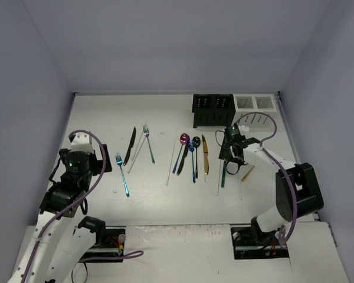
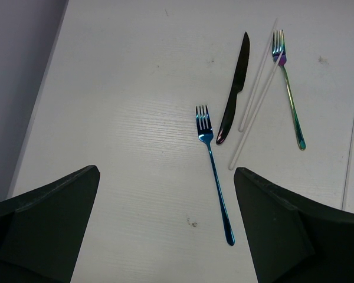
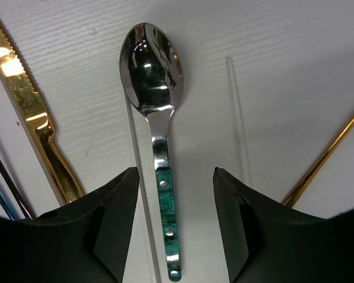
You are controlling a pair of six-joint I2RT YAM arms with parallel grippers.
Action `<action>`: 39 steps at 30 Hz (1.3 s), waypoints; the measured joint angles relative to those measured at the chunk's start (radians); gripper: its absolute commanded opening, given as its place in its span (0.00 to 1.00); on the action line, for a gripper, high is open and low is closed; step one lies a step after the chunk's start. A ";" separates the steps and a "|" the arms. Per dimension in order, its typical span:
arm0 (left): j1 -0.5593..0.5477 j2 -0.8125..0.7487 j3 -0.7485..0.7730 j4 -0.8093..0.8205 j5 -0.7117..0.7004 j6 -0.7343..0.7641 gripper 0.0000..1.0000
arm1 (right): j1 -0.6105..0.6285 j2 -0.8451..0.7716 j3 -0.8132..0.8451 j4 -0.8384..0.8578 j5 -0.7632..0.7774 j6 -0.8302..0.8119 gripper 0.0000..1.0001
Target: Sort the eating utensils into containers
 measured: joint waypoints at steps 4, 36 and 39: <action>0.003 0.001 0.000 0.000 0.002 -0.001 0.97 | 0.006 0.029 0.000 0.017 -0.018 -0.001 0.46; 0.006 0.009 0.000 -0.001 0.007 -0.006 0.97 | 0.012 -0.105 0.096 0.004 0.117 -0.094 0.00; 0.007 0.009 0.000 -0.001 0.007 -0.006 0.97 | 0.005 -0.191 0.239 0.058 0.230 -0.168 0.00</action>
